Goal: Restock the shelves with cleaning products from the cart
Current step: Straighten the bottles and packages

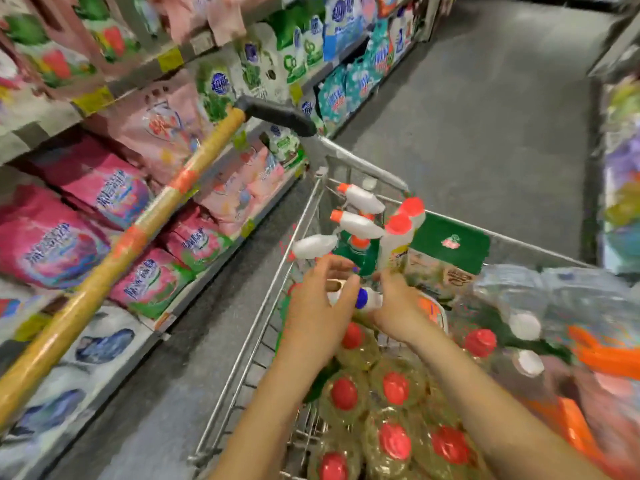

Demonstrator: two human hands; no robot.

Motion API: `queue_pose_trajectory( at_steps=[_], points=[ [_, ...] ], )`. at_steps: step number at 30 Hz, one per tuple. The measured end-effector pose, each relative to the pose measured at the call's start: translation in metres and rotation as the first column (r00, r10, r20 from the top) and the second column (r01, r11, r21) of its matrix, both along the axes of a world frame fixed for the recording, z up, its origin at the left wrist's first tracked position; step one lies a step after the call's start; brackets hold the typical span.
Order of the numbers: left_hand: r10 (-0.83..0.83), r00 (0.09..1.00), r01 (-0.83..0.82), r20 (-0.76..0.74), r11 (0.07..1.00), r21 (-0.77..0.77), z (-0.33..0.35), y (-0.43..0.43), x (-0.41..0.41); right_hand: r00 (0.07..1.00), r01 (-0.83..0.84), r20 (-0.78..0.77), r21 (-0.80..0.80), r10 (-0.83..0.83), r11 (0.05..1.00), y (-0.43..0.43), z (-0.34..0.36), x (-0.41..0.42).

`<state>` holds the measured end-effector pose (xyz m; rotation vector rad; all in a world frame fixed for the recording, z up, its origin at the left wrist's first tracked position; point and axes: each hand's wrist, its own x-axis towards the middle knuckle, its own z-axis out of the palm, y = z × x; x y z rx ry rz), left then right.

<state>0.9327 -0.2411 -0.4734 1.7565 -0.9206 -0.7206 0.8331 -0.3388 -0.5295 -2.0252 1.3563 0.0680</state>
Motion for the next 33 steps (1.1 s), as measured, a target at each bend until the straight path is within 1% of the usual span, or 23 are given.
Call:
queue_pose_trajectory(
  at_steps=[3,5,6,8,10,12,16,19,21,24,26,28,30,33],
  points=[
    [-0.007,0.99,0.004,0.141,1.0,0.022,-0.015,-0.014,0.01,0.977,-0.11,-0.188,-0.04,0.1,0.993,-0.009,-0.024,0.01],
    [-0.007,0.979,0.006,0.205,1.0,0.005,-0.022,-0.018,0.013,0.955,-0.137,-0.274,-0.055,0.117,0.989,-0.011,-0.034,0.014],
    [-0.003,0.977,0.004,0.213,1.0,-0.007,-0.024,-0.02,0.014,0.946,-0.141,-0.304,-0.081,0.11,0.987,-0.01,-0.038,0.016],
    [-0.007,0.978,0.008,0.209,1.0,-0.005,-0.027,-0.022,0.016,0.938,-0.126,-0.337,-0.136,0.074,0.983,-0.008,-0.043,0.017],
    [-0.039,0.98,0.032,0.198,0.999,0.035,-0.028,-0.022,0.016,0.938,-0.096,-0.346,-0.163,0.035,0.982,-0.004,-0.042,0.017],
    [-0.06,0.98,0.049,0.191,0.997,0.061,-0.028,-0.022,0.016,0.943,-0.032,-0.331,-0.178,-0.03,0.983,0.0,-0.037,0.012],
    [-0.062,0.982,0.052,0.178,0.997,0.057,-0.027,-0.023,0.017,0.959,0.129,-0.222,-0.209,-0.176,0.969,0.0,-0.027,-0.003],
    [-0.071,0.981,0.064,0.181,0.997,0.044,-0.025,-0.023,0.017,0.957,0.21,-0.137,-0.286,-0.257,0.935,-0.004,-0.018,-0.008],
    [-0.093,0.976,0.082,0.197,0.995,0.065,-0.023,-0.026,0.017,0.949,0.278,-0.059,-0.315,-0.311,0.908,-0.008,-0.011,-0.01],
    [-0.165,0.965,0.14,0.205,0.982,0.129,-0.021,-0.033,0.016,0.93,0.353,0.018,-0.312,-0.366,0.882,-0.018,0.007,-0.019],
    [-0.225,0.955,0.196,0.194,0.968,0.158,-0.021,-0.038,0.016,0.929,0.368,0.109,-0.321,-0.352,0.872,-0.021,0.024,-0.03],
    [-0.284,0.948,0.262,0.141,0.952,0.157,-0.021,-0.042,0.016,0.933,0.349,0.209,-0.336,-0.292,0.875,-0.02,0.044,-0.038],
    [-0.346,0.937,0.338,0.046,0.933,0.121,-0.018,-0.046,0.016,0.926,0.315,0.323,-0.375,-0.196,0.872,-0.018,0.067,-0.045],
    [-0.404,0.907,0.41,-0.121,0.911,0.03,-0.007,-0.054,0.012,0.885,0.279,0.461,-0.419,-0.062,0.864,-0.016,0.107,-0.056]
  ],
)
